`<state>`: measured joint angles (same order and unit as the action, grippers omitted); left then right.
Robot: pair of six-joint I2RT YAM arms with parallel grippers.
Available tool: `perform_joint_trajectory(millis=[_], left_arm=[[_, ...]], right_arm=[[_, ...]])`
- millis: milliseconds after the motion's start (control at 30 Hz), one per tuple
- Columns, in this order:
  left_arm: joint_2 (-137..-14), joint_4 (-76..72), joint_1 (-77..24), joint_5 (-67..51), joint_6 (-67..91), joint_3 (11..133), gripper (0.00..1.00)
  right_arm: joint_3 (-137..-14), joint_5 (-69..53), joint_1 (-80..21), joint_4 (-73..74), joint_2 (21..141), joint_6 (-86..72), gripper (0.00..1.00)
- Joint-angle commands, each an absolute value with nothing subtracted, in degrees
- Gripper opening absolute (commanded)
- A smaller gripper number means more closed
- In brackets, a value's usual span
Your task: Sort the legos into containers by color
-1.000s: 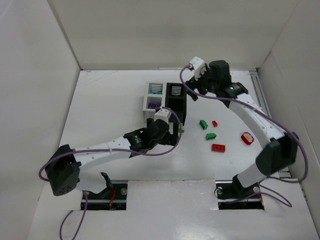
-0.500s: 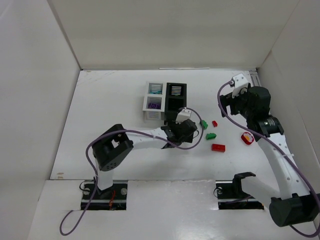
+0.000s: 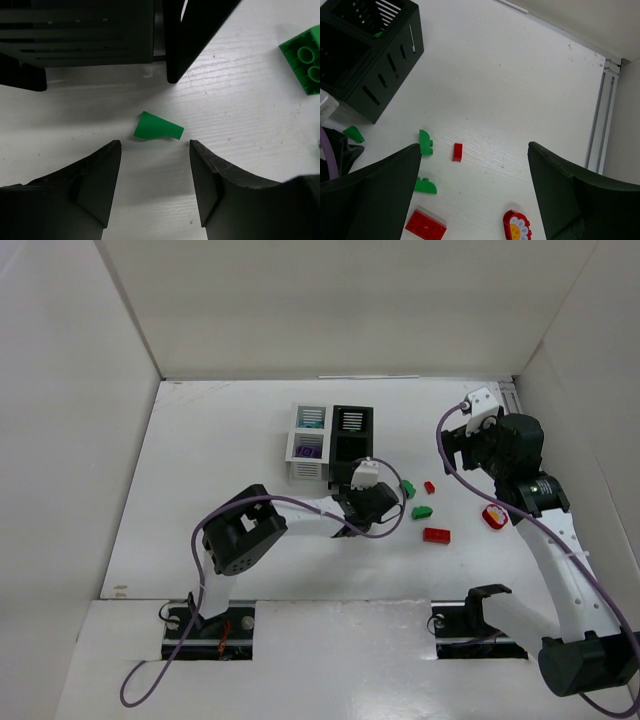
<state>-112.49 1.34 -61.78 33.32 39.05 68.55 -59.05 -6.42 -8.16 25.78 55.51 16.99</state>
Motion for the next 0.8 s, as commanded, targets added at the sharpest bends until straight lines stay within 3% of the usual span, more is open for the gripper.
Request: perform_joint_trajectory(millis=[0,167,267,300,433,567,600,767], left_arm=[[-113.4,-0.3,-60.8,35.3,41.1,70.3,0.53],[-115.2,-1.6,-60.3,35.3,41.7,70.9,0.55],[-116.6,-0.8,-60.3,35.3,41.7,72.2,0.48],[-116.6,-0.8,-60.3,34.8,42.3,72.2,0.4],[-115.1,-0.2,-60.3,34.8,42.3,70.8,0.23],[-110.1,3.3,-63.5,36.0,41.8,69.6,0.2],[-108.8,4.8,-64.2,36.0,41.1,69.6,0.15],[-97.2,6.8,-66.3,36.0,36.5,71.4,0.18]], right_arm=[[-58.7,-5.9,-7.6,25.1,54.4,17.2,0.92],[-58.7,-5.9,-7.6,25.1,54.4,17.8,0.92],[-58.7,-5.9,-7.6,25.7,54.4,17.8,0.92],[-58.2,-5.4,-7.6,25.7,54.4,17.8,0.92],[-58.2,-5.4,-7.1,25.7,54.4,17.8,0.92],[-58.2,-5.9,-7.1,25.7,54.4,17.8,0.92],[-58.2,-5.9,-7.1,25.7,53.9,17.8,0.92],[-57.5,-3.2,-6.6,26.2,53.9,17.2,0.93]])
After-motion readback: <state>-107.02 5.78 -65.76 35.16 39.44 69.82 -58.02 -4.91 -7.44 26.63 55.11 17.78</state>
